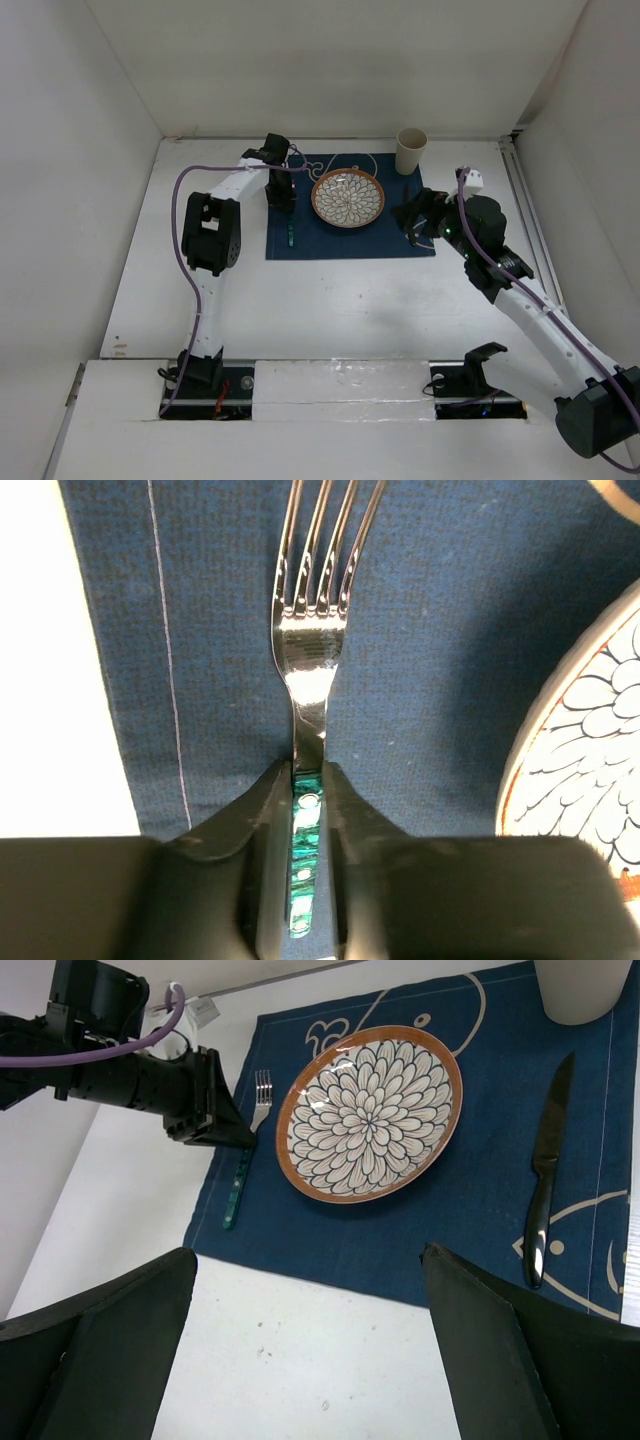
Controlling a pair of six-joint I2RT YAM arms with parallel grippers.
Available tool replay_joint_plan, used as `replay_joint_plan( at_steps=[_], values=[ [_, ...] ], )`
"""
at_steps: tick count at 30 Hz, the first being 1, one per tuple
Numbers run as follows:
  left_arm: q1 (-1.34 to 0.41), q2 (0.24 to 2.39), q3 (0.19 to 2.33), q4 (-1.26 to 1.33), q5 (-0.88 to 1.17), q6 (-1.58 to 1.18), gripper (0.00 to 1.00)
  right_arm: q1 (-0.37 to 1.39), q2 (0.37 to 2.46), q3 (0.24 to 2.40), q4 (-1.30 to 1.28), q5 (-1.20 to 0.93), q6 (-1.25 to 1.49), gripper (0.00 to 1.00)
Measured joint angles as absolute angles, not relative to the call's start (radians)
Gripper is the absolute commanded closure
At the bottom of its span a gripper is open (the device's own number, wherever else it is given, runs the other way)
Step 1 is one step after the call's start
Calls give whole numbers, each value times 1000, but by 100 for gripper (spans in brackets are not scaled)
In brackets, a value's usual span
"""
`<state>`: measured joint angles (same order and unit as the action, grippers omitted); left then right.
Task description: Set the dinner table for one person
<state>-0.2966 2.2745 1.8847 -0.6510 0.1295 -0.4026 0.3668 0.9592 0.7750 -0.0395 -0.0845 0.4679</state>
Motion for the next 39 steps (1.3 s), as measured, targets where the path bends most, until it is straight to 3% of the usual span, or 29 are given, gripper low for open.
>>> replay_joint_plan(
  at_steps=[6,10,14,15,20,28,39],
  values=[
    [-297,2266,1878,-655,107,-429,67,367,967,775,-39,-84,468,0],
    [-297,2190,1831,-663,69,-453,51,366,970,775,-39,-82,468,0],
    [-297,2057,1815,-674,4,-477,24,355,970,775,-39,-72,467,0],
    [-297,2016,1808,-673,-22,-485,0,353,970,775,-39,-67,466,0],
    [-297,1721,1672,-654,-170,-535,0,347,936,815,-148,-1,464,0],
    [-294,1134,1390,-616,-359,-562,0,348,674,1082,-448,157,407,0],
    [-294,547,1053,-633,-513,-576,0,349,426,1390,-876,333,326,0]
  ],
)
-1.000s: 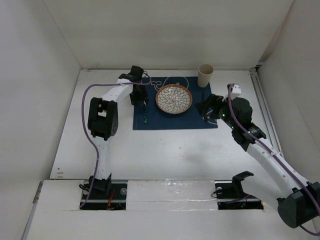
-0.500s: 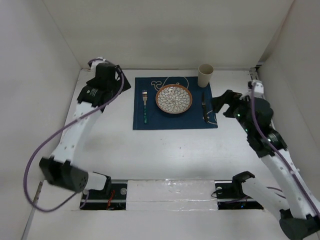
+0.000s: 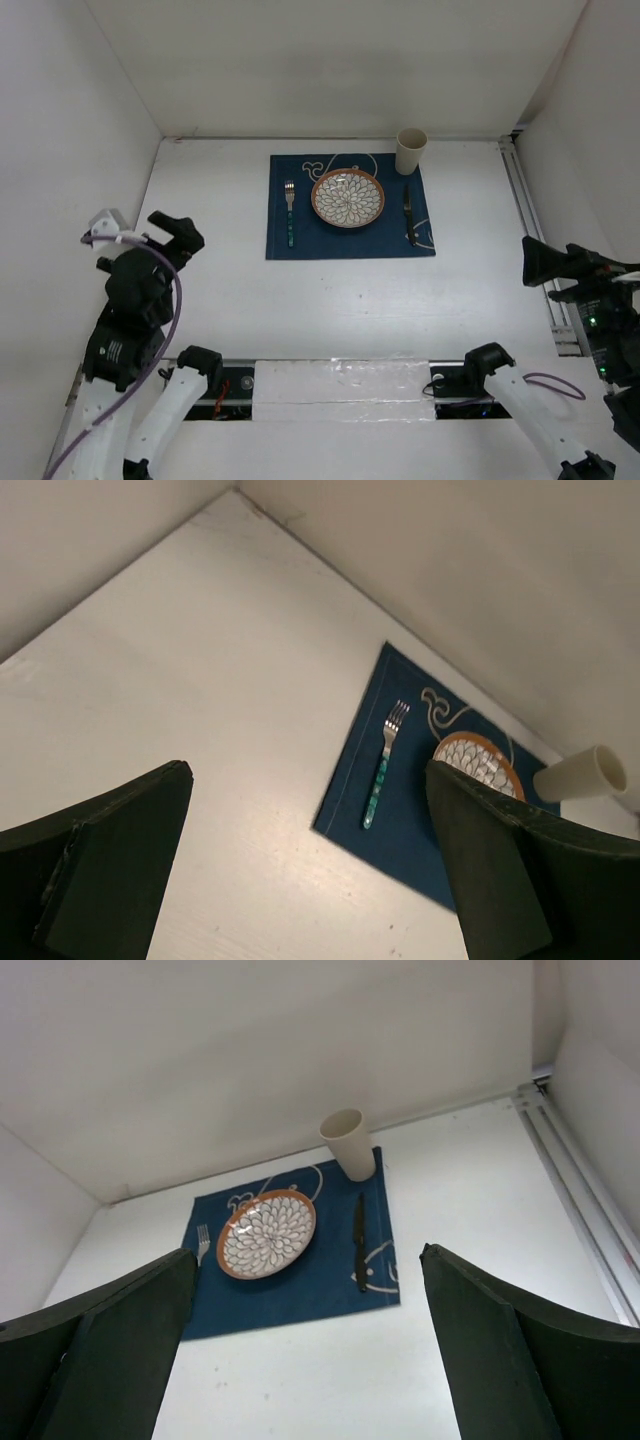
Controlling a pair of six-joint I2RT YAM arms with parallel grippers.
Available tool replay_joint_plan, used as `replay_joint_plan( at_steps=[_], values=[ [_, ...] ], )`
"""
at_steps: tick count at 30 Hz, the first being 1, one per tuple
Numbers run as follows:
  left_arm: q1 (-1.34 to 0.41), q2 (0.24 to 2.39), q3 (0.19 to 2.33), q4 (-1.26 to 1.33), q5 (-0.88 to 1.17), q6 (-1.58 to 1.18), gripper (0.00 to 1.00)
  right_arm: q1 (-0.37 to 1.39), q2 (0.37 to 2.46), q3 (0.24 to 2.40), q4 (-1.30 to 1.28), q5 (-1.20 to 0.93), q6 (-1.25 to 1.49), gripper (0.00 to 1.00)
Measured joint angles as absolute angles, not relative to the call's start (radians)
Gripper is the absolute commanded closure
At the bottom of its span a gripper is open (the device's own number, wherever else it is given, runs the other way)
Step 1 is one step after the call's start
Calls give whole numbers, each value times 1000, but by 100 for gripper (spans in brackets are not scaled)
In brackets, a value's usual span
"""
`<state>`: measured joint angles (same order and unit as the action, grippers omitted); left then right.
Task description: Set the dinner table for one person
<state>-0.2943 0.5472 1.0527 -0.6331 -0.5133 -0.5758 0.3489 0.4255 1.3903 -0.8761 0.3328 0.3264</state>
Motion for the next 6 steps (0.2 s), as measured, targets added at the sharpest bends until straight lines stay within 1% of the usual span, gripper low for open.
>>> replay_joint_plan(
  at_steps=[3,6],
  values=[
    [-294,411,986,-635,-550,-594,0,349,382,1398,-938,342,325,0],
    [-294,348,961,-627,-569,-604,0,349,355,1380,-974,342,333,0]
  ],
)
